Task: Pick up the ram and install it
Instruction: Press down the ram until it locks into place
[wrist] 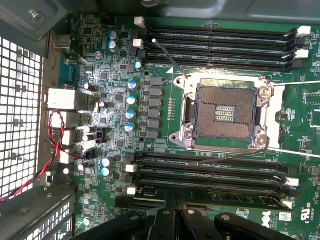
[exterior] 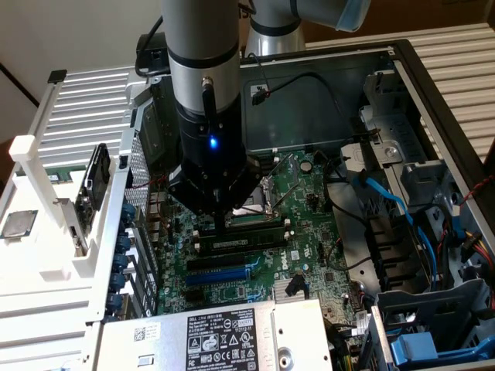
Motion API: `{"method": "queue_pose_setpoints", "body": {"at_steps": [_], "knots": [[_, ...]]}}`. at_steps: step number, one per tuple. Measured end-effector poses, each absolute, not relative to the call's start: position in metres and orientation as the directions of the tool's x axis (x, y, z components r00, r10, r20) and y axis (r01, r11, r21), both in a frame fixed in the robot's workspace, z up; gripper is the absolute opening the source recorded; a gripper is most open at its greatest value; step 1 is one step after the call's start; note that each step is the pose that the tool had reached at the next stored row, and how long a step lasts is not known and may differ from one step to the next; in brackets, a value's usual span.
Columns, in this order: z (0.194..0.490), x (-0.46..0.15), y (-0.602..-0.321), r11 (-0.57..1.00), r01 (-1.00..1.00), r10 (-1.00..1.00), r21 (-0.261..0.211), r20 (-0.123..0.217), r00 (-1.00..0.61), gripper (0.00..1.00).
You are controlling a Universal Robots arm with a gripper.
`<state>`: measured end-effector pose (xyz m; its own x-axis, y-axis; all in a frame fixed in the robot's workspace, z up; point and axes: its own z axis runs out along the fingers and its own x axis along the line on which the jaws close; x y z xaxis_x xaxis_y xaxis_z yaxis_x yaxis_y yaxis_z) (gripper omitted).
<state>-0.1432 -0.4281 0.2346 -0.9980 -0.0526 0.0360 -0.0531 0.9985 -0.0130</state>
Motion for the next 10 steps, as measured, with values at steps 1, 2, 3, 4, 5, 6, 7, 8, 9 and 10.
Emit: {"method": "queue_pose_setpoints", "body": {"at_steps": [1,2,3,4,5,6,7,8,9,10], "knots": [[0.2343,-0.1432,-0.4282,0.999,-0.053,-0.052,-0.012,0.036,-0.998,0.10],[0.2339,-0.1433,-0.4282,0.999,-0.053,-0.052,-0.012,0.036,-0.998,0.10],[0.2336,-0.1433,-0.4283,0.999,-0.053,-0.052,-0.011,0.036,-0.998,0.10],[0.2332,-0.1433,-0.4283,0.999,-0.052,-0.052,-0.011,0.036,-0.998,0.10],[0.2331,-0.1434,-0.4283,0.999,-0.052,-0.052,-0.010,0.036,-0.998,0.10],[0.2326,-0.1434,-0.4284,0.999,-0.052,-0.052,-0.010,0.036,-0.998,0.10],[0.2324,-0.1434,-0.4285,0.999,-0.052,-0.052,-0.009,0.036,-0.998,0.10],[0.2324,-0.1434,-0.4285,0.999,-0.052,-0.052,-0.009,0.036,-0.998,0.10],[0.2323,-0.1434,-0.4286,0.999,-0.052,-0.052,-0.009,0.036,-0.998,0.10],[0.2323,-0.1435,-0.4286,0.999,-0.052,-0.052,-0.009,0.036,-0.998,0.10]]}}
